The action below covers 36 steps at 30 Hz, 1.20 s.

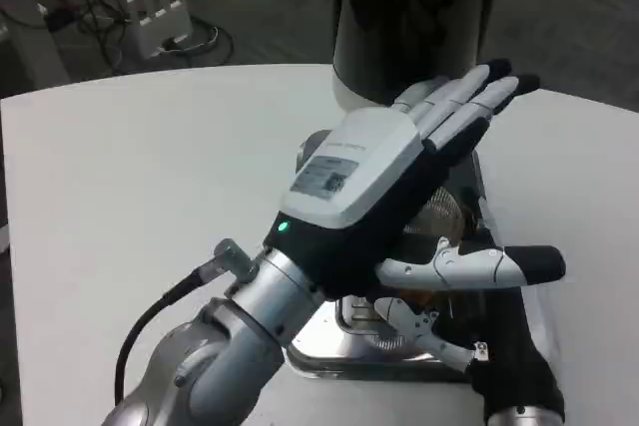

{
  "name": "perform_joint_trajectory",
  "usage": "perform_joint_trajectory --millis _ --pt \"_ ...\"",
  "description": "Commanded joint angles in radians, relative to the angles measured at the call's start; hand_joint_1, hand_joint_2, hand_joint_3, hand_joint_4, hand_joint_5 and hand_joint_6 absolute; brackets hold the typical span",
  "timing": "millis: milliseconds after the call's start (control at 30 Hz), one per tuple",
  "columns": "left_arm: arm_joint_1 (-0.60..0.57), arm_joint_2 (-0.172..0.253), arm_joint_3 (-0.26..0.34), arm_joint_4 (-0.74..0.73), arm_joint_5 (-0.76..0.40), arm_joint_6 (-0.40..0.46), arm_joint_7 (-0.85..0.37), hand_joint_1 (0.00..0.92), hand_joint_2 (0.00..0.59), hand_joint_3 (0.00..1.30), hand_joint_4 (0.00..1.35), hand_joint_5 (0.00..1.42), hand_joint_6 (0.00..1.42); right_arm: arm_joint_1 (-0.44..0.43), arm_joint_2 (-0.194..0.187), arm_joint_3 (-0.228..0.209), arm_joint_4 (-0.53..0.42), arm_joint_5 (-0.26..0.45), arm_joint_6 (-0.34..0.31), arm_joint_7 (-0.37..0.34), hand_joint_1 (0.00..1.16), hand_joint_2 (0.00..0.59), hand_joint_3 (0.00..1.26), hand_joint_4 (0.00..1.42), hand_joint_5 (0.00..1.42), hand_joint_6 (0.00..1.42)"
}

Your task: Grasp the cup under the faucet to collect the drink, then remove the cup.

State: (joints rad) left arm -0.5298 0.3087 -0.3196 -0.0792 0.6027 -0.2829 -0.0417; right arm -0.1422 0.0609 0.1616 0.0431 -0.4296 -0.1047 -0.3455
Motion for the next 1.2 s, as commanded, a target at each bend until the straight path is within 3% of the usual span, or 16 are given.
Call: perform_joint_trajectory --millis 33,367,1200 --pt "0.019 0.006 -0.015 -0.003 0.023 0.013 -0.036 0.0 0.092 0.1 0.0 0.07 0.04 -0.02 0.023 -0.002 0.024 0.008 0.013 -0.021 0.81 0.159 0.06 0.11 0.12 0.18" --pt "0.015 -0.003 -0.024 -0.017 0.031 0.027 -0.038 0.0 0.092 0.11 0.0 0.07 0.04 -0.091 0.026 -0.008 0.085 0.004 0.04 -0.045 0.81 0.159 0.06 0.11 0.12 0.18" --pt "0.029 0.002 -0.003 -0.072 0.031 0.047 -0.065 0.0 0.093 0.11 0.0 0.08 0.04 -0.121 0.063 0.031 0.078 0.002 0.092 -0.109 0.81 0.159 0.1 0.17 0.22 0.25"
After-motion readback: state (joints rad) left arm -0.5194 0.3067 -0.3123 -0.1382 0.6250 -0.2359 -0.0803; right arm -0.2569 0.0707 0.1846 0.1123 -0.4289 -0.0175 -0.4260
